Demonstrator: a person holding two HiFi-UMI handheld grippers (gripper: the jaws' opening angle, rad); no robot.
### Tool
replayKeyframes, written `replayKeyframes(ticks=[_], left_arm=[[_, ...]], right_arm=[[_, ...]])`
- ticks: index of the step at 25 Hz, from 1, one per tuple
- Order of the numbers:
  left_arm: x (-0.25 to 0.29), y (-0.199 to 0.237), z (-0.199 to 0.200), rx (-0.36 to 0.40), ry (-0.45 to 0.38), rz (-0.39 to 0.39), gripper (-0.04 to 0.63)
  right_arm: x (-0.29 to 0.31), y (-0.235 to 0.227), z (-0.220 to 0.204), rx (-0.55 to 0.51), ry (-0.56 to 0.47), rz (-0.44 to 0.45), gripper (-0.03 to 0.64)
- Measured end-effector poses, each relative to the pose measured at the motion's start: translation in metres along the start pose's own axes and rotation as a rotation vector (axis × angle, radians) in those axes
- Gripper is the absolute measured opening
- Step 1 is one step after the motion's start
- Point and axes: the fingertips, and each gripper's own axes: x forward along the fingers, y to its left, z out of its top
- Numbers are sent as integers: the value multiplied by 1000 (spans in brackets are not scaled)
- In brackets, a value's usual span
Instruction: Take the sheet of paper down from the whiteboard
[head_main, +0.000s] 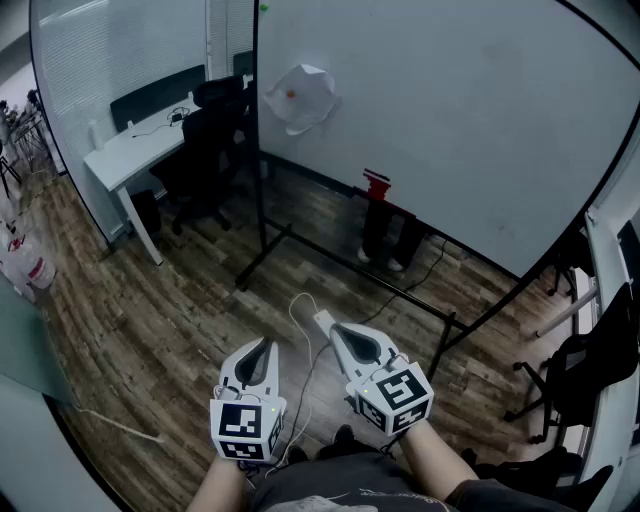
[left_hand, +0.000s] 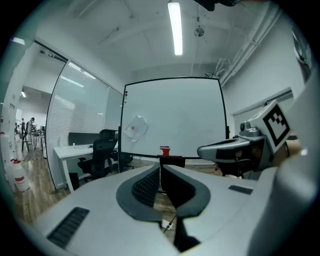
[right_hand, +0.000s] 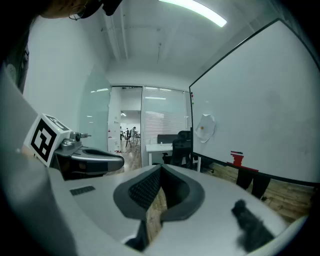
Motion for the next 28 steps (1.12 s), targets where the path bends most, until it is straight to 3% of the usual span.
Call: replayKeyframes(ticks=[13,18,28], left_arm=[[-19,-5,-17,-17,18,-16,29],[-18,-7,-21,2,31,-33,29],[38,20,-24,-26,60,46,29]], right_arm=[[-16,6,-6,-26,8,-33,21],[-22,3,-4,58,-44,-41,23],[37,-47,-18,115,-43,9,23]])
